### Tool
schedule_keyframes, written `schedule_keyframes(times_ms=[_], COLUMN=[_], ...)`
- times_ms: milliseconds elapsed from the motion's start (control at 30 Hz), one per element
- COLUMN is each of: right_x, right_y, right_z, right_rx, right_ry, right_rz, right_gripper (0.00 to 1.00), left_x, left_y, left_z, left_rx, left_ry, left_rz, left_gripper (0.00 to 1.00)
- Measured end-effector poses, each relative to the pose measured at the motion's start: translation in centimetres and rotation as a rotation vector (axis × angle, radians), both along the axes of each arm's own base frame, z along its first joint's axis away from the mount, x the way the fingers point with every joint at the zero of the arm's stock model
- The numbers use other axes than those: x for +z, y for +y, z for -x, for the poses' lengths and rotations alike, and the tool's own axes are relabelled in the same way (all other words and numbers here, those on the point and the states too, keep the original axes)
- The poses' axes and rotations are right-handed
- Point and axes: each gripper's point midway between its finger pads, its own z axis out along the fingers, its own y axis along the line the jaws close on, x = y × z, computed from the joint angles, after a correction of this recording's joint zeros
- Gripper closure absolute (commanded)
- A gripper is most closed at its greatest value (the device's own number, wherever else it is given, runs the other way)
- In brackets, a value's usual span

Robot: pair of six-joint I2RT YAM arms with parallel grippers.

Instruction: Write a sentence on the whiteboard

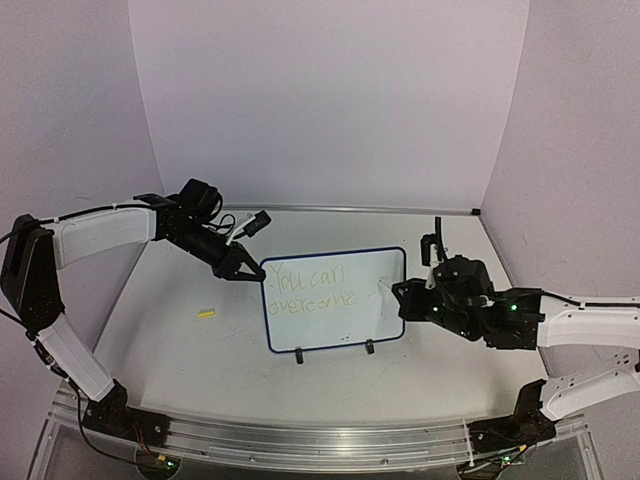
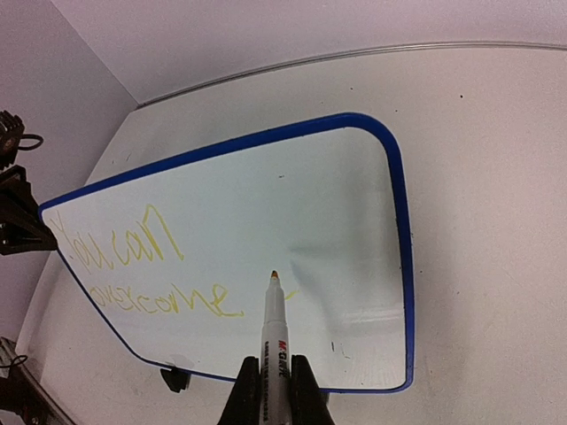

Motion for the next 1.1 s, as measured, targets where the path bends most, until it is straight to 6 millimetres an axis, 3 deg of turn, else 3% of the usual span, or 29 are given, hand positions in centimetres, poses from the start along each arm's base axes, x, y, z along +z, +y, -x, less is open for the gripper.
schedule_keyframes(times_ms=[400,700,1100], right_x=[-2.1,-1.5,-2.2], right_y=[0.6,1.3,1.3], right_z=[-0.2,-0.8,-0.8], right_rx=[0.023,0.025,0.012], right_ry=[0.023,0.001,0.021], right_rz=[0.073,0.056,0.045], right_gripper=[1.0,1.0,1.0], left_x=[0.0,0.0,0.0], left_y=[-0.1,-0.1,-0.1], left_z=[-0.1,-0.1,-0.1], left_rx=[0.0,-0.001,-0.002], left_ry=[0.001,0.001,0.003], left_rz=[0.0,0.0,0.002], left_gripper=[1.0,1.0,1.0])
